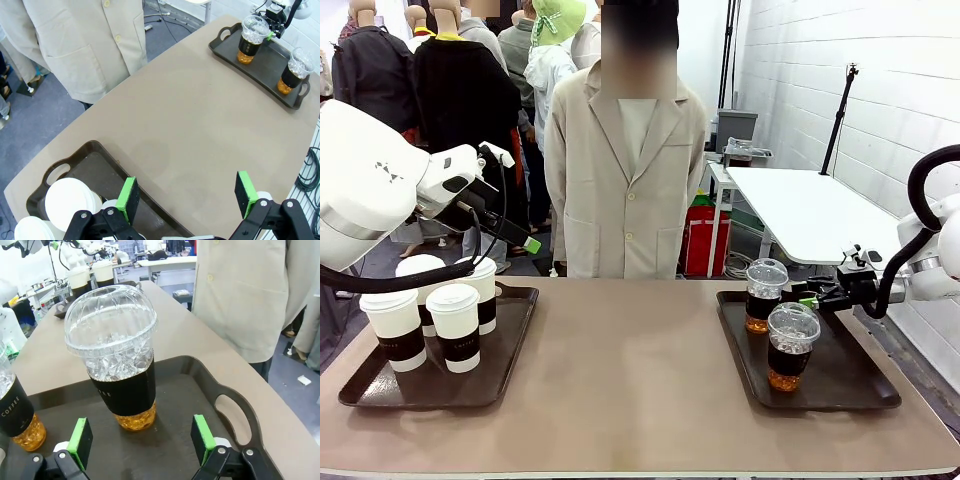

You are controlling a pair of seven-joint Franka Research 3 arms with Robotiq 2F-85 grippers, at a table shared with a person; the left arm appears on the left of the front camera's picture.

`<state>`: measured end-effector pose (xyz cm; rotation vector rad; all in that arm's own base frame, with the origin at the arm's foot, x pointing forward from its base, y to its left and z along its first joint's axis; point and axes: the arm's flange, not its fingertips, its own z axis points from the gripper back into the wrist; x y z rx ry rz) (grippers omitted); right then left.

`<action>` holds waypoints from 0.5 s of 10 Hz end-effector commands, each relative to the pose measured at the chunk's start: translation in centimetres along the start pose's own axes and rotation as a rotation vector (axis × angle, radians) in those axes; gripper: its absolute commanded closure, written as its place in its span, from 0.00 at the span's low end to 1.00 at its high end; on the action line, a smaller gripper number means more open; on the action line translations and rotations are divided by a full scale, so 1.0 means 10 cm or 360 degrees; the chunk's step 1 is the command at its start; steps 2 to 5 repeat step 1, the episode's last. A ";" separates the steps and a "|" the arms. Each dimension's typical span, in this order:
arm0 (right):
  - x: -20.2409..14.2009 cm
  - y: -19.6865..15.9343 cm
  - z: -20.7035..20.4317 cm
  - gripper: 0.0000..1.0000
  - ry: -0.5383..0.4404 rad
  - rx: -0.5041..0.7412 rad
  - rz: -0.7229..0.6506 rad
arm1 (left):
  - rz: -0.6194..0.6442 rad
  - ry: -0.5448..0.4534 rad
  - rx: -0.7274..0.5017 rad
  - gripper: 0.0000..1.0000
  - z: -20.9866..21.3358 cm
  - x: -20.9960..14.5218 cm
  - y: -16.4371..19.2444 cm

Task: Distribute the coffee onto the tray.
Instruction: Pick up another iced Americano from the middle of the table and place it on the right Handle tray.

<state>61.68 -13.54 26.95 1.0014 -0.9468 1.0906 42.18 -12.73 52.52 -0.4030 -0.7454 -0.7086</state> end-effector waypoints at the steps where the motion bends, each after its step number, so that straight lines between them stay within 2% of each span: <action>1: 0.01 0.01 0.00 0.00 -0.0003 0.0009 0.0001 | 0.0022 -0.0014 -0.0028 0.00 -0.01 0.00 0.02; 5: 0.01 0.01 0.00 0.00 -0.0003 0.0009 0.0001 | 0.0022 -0.0014 -0.0028 0.00 -0.01 0.00 0.02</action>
